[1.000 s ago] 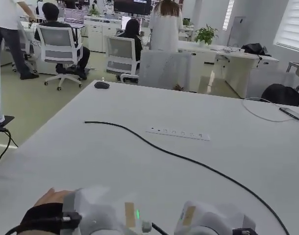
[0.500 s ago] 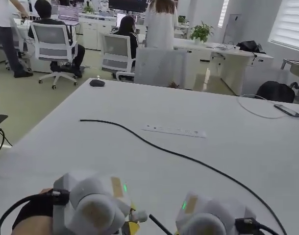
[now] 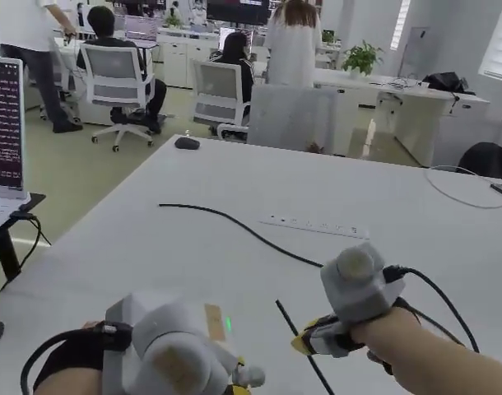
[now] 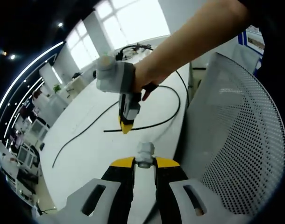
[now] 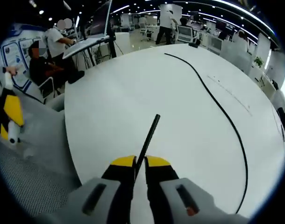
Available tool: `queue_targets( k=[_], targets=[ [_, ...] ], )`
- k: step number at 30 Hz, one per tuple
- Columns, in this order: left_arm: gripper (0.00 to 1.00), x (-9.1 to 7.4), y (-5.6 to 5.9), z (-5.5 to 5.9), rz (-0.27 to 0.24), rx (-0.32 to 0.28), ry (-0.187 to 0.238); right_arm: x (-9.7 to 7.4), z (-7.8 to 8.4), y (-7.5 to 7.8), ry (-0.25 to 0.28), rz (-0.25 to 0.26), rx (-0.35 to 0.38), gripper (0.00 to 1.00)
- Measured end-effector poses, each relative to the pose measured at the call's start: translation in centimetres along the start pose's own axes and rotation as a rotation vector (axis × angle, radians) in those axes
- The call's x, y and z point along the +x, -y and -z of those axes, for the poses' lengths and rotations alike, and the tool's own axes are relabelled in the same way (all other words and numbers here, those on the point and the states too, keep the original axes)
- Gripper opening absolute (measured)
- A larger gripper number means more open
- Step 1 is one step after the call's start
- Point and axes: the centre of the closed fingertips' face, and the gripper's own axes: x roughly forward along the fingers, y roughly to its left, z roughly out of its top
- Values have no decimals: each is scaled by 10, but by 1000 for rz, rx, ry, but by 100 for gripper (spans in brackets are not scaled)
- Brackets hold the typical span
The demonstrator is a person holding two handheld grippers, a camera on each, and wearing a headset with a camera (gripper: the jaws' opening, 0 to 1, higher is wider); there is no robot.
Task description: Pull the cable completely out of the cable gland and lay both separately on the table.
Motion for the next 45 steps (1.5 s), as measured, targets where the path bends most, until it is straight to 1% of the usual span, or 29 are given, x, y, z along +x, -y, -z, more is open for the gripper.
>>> queue_targets(
  k=[2,3,6,8,10,12,14,18,20,21,22,23,24,26,27,28,29,30,32,33,35,36,37,38,39,40,42,43,45],
  targets=[
    [16,-3,-2,2,-4,-8,-3,2,-1,3,-4,4,1,16],
    [16,-4,-4,4,-4,-14,-6,1,-1,4,-4,5,10,18],
    [16,-4,-8,7,0,-10,-18,-13,-4,2,16,1,19,16],
    [16,-2,-11,7,11,-3,-20,-23,-4,-3,27,-7,1,16],
    [16,3,-14,4,34,-3,-17,-38,-1,-9,36,-9,-8,16],
    [16,8,-13,1,75,-23,-11,-54,2,-18,57,-21,-18,16],
    [16,14,-14,0,88,-21,-8,-71,11,-26,55,-29,-35,16],
    [16,25,-7,-1,167,-25,-14,-105,28,-45,83,-48,-47,16],
    [16,34,-7,2,194,-24,-22,-123,40,-53,83,-36,-71,15],
    [16,38,-6,5,208,-23,-33,-132,48,-54,83,-8,-77,15],
    [16,43,-4,10,223,-6,-53,-138,52,-55,90,4,-73,15],
    [16,48,-4,13,231,-5,-63,-147,59,-60,96,12,-64,15],
    [16,54,-2,17,250,-24,-72,-152,62,-62,100,18,-59,16],
    [16,64,5,18,305,-56,-61,-166,68,-66,121,46,-37,17],
    [16,67,8,20,332,-71,-69,-171,69,-68,133,58,-28,17],
    [16,71,11,24,358,-105,-89,-175,70,-70,144,63,-14,18],
    [16,74,9,25,363,-90,-94,-182,70,-73,161,75,3,18],
    [16,77,8,27,371,-74,-99,-187,70,-74,174,89,16,19],
    [16,83,6,36,375,-67,-123,-197,66,-75,203,124,19,20],
    [16,88,6,41,383,-49,-133,-202,63,-76,215,138,18,19],
    [16,97,7,50,394,-31,-157,-210,57,-78,236,156,13,19],
    [16,100,7,53,397,-29,-164,-212,54,-79,250,160,15,19],
    [16,105,8,59,414,-8,-173,-216,50,-81,266,160,15,19],
    [16,108,8,60,414,-13,-173,-217,48,-82,275,161,13,19],
    [16,111,7,63,418,-31,-180,-219,47,-83,279,162,13,19],
    [16,115,9,68,437,-55,-197,-221,46,-85,284,164,9,19],
    [16,123,6,74,437,-48,-213,-224,45,-86,288,167,9,19],
    [16,126,5,80,437,-41,-243,-226,45,-87,292,171,11,19],
    [16,131,4,85,437,-10,-264,-229,44,-89,305,174,16,19]
  ],
)
